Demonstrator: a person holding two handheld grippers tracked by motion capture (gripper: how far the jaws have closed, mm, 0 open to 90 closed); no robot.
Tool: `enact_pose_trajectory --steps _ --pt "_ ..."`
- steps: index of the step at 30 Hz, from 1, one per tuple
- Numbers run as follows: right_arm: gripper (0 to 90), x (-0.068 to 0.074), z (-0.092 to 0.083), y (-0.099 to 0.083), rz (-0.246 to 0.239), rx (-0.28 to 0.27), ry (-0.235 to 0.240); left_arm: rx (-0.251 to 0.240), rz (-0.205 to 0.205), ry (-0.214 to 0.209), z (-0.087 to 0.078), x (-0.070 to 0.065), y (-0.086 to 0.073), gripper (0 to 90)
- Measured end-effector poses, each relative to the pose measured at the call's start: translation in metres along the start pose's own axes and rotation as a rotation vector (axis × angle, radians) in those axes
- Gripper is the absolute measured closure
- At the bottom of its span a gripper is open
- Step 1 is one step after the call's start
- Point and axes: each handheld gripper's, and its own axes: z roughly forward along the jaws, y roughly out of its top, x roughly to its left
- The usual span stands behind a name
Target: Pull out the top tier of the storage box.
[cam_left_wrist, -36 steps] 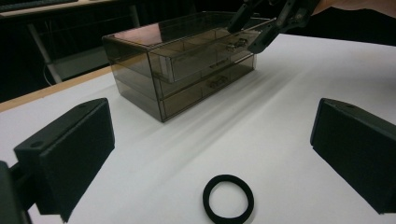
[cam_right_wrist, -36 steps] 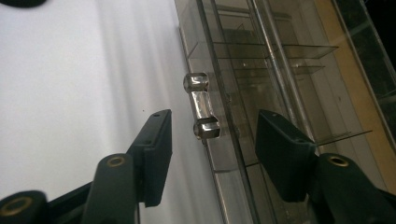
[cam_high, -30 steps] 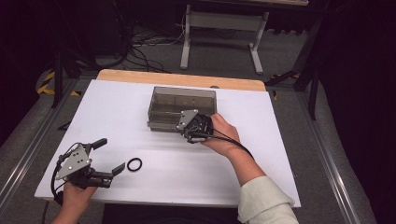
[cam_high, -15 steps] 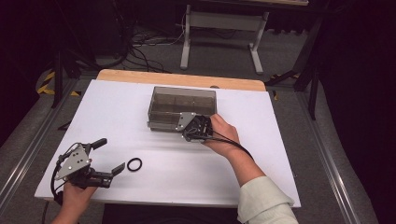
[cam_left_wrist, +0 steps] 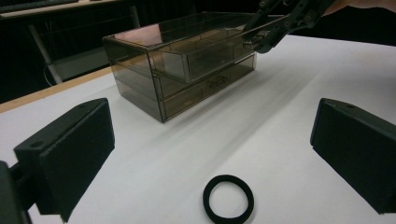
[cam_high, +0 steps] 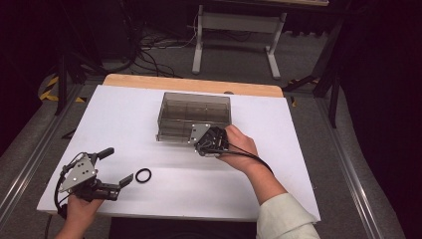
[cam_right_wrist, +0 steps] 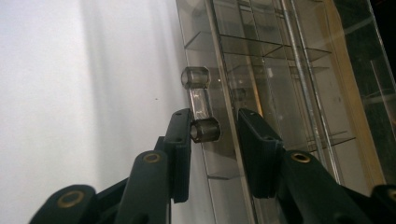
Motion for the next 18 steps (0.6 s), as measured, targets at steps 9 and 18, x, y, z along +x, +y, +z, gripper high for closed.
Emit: enact_pose_trajectory --steps 9,18 --pt "67.1 0.006 -0.004 0.000 -0.011 0.009 0.017 0.005 -0.002 -0.003 0.000 0.000 0.000 0.6" --pt "67.8 0.011 -0.004 0.001 -0.036 0.007 0.022 0.004 -0.002 -0.002 0.000 0.000 0.000 0.7"
